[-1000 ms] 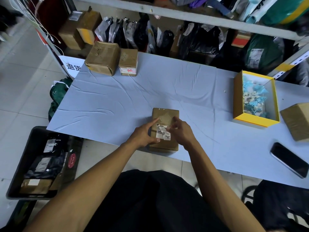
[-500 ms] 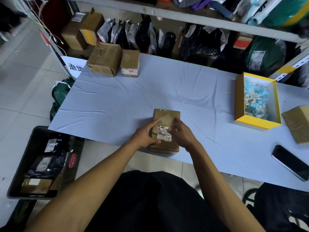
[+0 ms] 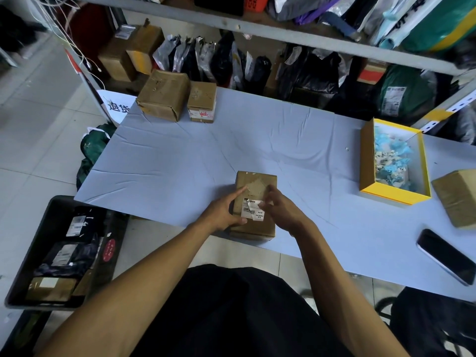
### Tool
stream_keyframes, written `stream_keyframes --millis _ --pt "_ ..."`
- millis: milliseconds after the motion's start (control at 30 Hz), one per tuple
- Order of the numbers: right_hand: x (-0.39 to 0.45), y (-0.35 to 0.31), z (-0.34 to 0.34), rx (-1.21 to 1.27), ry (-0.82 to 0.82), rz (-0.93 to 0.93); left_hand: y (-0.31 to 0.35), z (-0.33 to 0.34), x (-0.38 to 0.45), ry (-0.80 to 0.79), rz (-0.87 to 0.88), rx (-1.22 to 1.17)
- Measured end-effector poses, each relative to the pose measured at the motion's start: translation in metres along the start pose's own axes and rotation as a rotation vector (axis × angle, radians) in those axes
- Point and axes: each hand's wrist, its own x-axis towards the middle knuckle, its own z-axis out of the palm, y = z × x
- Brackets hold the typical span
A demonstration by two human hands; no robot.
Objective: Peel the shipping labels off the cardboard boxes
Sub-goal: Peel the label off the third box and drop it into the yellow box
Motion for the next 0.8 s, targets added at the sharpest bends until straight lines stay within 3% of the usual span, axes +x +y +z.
stream_keyframes --millis 467,633,800 --pt "0.007 0.01 -0.003 0.179 -0.042 0.056 0.004 0.001 -0.004 0.024 0.013 0.022" --pt "0.007 0.005 -0.008 0.348 0.157 0.024 0.006 0.003 -0.006 0.003 0.006 0.007" --pt "0.015 0.005 -0.009 0.237 0.28 -0.092 0.009 0.0 0.0 -0.018 0.003 0.05"
